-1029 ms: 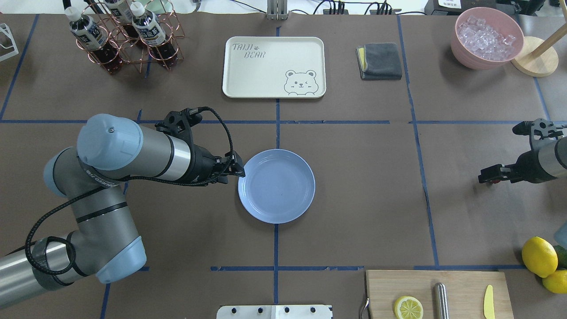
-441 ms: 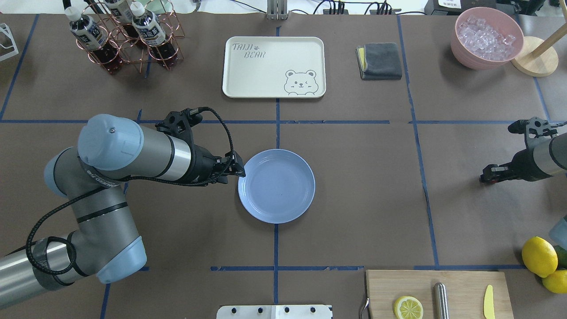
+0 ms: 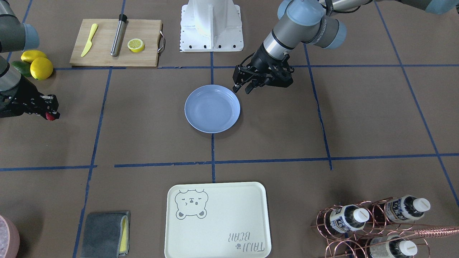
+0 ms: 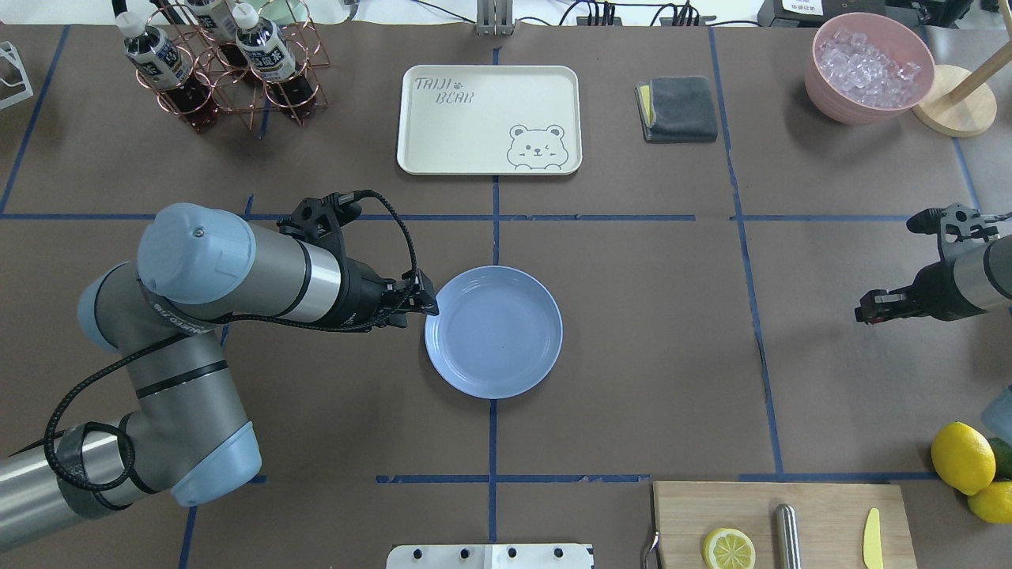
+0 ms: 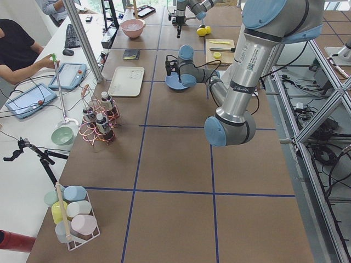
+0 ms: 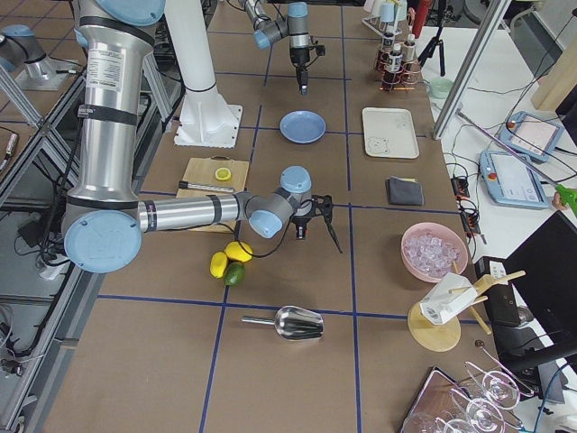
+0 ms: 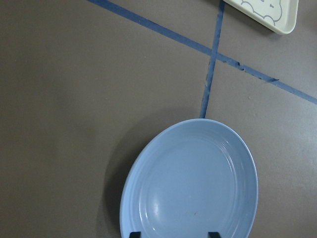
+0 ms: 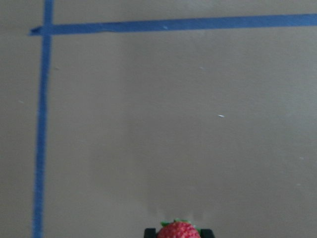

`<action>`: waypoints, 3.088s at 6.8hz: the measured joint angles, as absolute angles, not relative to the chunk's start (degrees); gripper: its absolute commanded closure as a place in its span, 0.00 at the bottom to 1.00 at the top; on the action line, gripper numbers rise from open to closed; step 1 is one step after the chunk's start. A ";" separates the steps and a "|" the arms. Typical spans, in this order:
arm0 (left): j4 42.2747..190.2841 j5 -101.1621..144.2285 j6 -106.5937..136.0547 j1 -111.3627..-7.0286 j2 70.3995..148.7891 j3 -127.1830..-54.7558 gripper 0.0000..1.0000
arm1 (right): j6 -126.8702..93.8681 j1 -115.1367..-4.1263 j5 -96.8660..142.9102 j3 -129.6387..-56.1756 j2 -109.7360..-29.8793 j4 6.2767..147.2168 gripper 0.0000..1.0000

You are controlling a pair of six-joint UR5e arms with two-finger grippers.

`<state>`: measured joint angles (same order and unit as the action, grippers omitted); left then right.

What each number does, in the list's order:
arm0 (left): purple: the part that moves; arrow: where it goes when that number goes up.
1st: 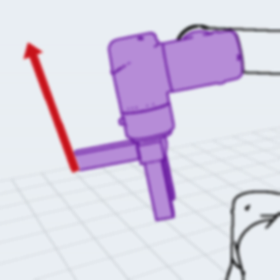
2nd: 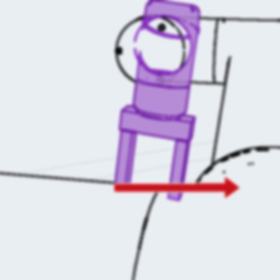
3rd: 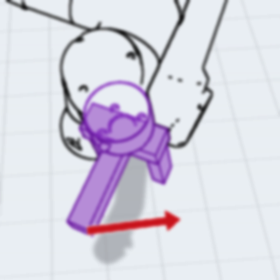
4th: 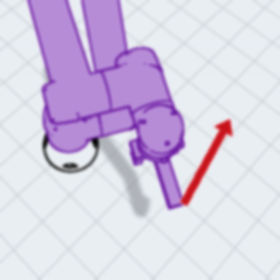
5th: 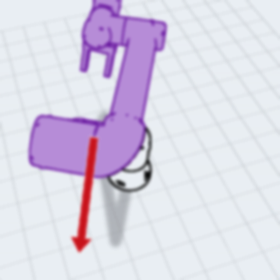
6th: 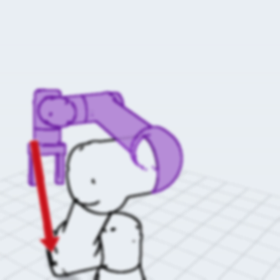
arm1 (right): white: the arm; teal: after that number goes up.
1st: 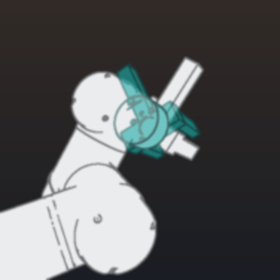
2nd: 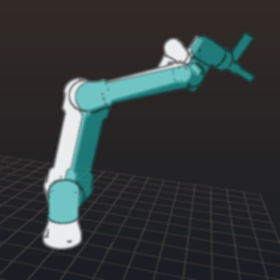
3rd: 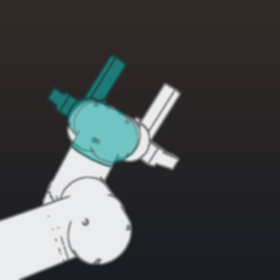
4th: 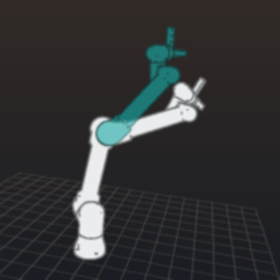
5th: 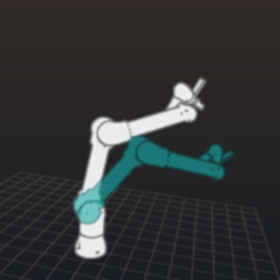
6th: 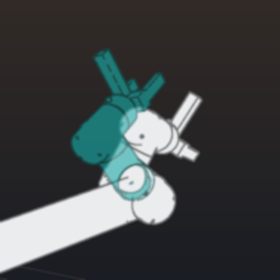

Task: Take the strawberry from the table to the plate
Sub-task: 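Carry the strawberry over the plate with the right gripper while the left withdraws, then lower the strawberry onto the plate and open the right gripper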

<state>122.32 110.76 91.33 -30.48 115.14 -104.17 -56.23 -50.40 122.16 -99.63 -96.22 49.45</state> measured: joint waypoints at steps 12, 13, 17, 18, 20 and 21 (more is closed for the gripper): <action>122.75 112.87 75.08 -39.92 97.21 -115.30 0.43 | -94.17 -22.16 99.00 -89.05 -48.68 78.91 1.00; 122.77 112.92 74.88 -40.15 96.98 -115.34 0.43 | -93.96 -21.94 98.74 -87.53 -48.13 78.94 1.00; 122.86 112.98 74.80 -40.17 97.11 -115.26 0.43 | -93.50 -21.86 98.56 -85.81 -47.38 79.26 0.00; 122.87 113.01 74.80 -40.17 97.12 -115.26 0.43 | -93.43 -21.72 98.12 -85.79 -47.32 79.27 0.00; 122.87 113.02 74.79 -40.17 97.12 -115.29 0.43 | -93.36 -21.49 97.06 -85.81 -47.09 79.28 0.00; 122.87 113.01 74.80 -40.17 97.12 -115.28 0.43 | -93.34 -21.49 96.98 -86.05 -46.83 79.28 0.00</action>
<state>122.87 113.01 74.80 -40.17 97.12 -115.28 -93.34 -21.49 96.98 -86.05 -46.83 79.28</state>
